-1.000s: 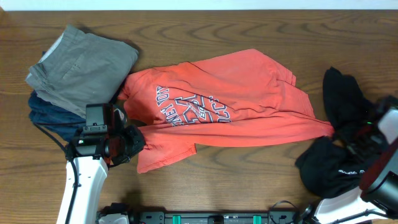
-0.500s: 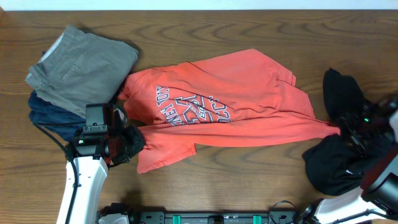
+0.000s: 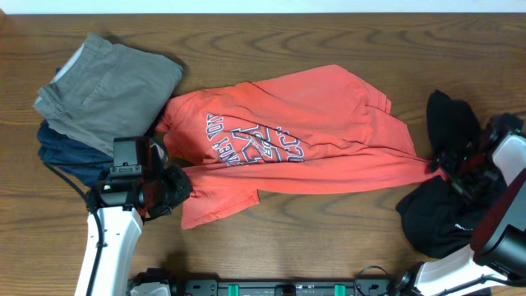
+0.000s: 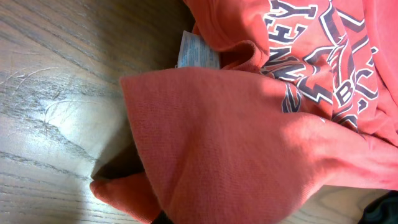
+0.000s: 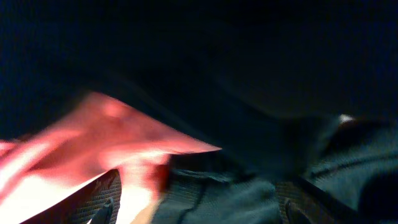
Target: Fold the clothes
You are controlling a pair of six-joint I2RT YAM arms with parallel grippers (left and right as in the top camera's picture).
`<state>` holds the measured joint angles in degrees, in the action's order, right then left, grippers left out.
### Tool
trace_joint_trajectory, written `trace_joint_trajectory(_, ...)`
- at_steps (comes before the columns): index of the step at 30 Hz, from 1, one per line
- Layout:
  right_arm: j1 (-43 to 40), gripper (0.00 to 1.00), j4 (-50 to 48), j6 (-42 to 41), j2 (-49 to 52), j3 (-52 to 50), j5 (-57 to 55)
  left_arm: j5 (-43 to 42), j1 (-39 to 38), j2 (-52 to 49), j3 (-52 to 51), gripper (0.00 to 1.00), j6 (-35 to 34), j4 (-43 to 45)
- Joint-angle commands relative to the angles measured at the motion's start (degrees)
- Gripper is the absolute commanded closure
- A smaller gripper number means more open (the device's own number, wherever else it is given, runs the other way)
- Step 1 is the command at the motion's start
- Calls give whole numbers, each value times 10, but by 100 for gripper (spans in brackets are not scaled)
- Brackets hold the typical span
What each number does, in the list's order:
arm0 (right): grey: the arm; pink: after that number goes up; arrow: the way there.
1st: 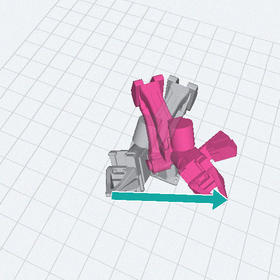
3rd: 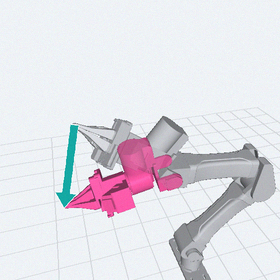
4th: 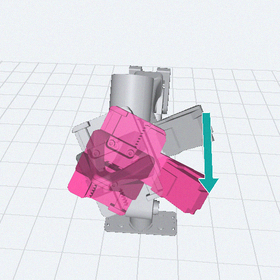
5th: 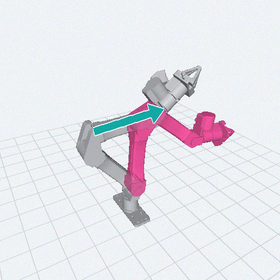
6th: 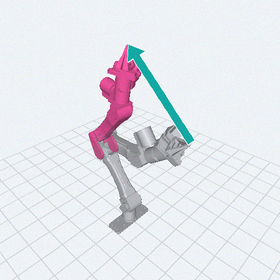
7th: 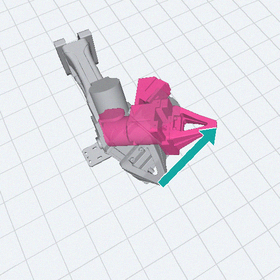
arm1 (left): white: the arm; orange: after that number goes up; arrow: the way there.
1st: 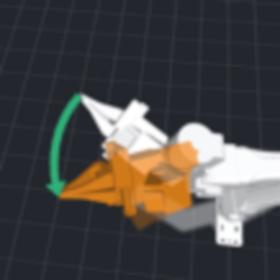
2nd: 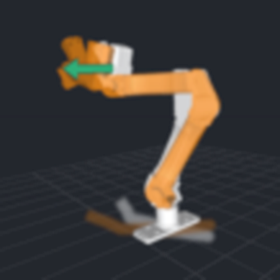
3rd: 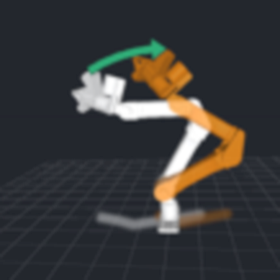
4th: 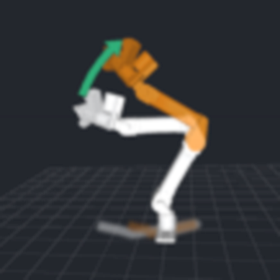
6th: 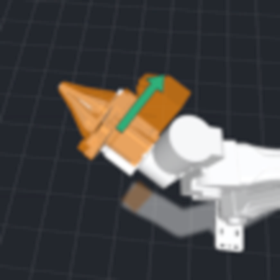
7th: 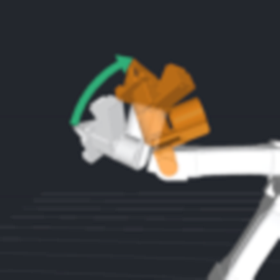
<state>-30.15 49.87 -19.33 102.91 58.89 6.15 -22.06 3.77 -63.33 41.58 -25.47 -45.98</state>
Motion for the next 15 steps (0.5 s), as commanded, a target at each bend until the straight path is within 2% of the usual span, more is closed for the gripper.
trace_joint_trajectory(1,-6,22,7,-30,5,-33,-42,7,5,-3,-1,93,-1,2)
trace_joint_trajectory(9,-37,21,29,-18,5,-96,-47,7,5,-3,-1,93,-1,5)
trace_joint_trajectory(15,-102,21,44,-43,-8,-96,-76,7,5,-3,-1,93,-1,6)
